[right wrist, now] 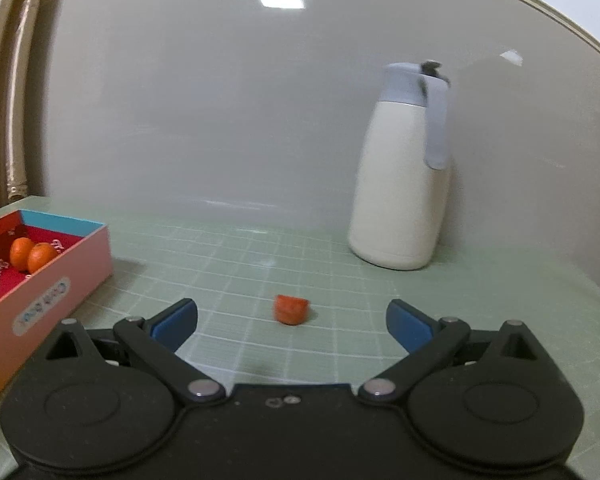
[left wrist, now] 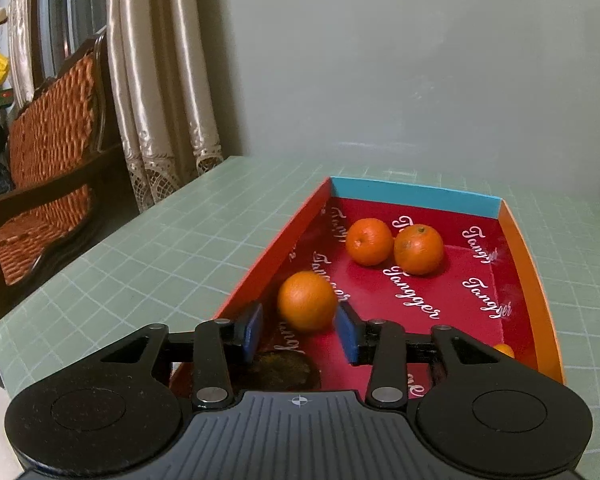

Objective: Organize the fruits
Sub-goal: 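Carry the mandarin into the box and open the left tool, then reach the right tool to the red-orange piece and close on it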

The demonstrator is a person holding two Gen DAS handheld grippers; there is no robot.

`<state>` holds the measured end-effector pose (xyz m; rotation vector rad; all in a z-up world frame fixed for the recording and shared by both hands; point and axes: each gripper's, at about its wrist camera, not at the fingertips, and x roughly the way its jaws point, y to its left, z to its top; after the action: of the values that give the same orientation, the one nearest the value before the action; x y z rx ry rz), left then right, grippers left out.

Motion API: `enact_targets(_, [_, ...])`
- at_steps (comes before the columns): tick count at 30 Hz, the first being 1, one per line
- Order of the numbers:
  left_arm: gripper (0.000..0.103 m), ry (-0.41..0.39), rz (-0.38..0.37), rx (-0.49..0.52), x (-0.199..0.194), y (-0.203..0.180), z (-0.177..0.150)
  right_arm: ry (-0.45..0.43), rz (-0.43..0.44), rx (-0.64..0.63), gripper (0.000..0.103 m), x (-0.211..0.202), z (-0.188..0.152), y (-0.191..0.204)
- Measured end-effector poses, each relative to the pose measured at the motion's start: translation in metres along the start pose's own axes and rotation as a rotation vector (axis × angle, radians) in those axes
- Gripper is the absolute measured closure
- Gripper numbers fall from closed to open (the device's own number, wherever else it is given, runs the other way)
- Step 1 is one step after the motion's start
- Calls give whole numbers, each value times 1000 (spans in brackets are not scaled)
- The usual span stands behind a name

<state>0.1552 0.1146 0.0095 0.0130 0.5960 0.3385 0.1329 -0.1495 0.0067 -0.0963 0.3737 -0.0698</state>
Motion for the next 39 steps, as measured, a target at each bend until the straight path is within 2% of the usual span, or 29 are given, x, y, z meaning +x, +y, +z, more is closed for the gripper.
enact_targets(1, [47,2,-22,-8,-1,2,0,0,6,-3,2,1,1,4])
enact_targets(6, [35,-57,-19,24,-23,3,-3,-4,27,-4,2,4,3,10])
enact_targets(10, [13,-112,16,20,-47,14,-9,2,35,-2,2,8,4,14])
enact_targets(13, [12,-126,31,-12,-58,29,-12,8,37,9,2,12,6,14])
enact_targets(18, [12,-118,103,-78,-61,57,-19,31,35,31,2,23,7,13])
enact_targets(23, [11,-89,171,-141,-54,84,-26,90,44,77,3,44,11,9])
enact_targets(26, [9,-83,178,-173,-52,96,-29,130,44,95,3,61,13,6])
enact_targets(28, [9,-82,199,-172,-51,98,-31,157,42,108,6,72,12,3])
enact_targets(30, [9,-87,200,-186,-52,102,-32,188,46,127,15,81,11,-1])
enact_targets(32, [9,-86,203,-189,-52,103,-33,219,48,156,19,90,10,-6])
enact_targets(36, [9,-82,200,-190,-54,103,-36,253,31,166,20,102,9,-11])
enact_targets(39, [9,-91,202,-167,-57,100,-37,267,41,178,27,108,10,-13])
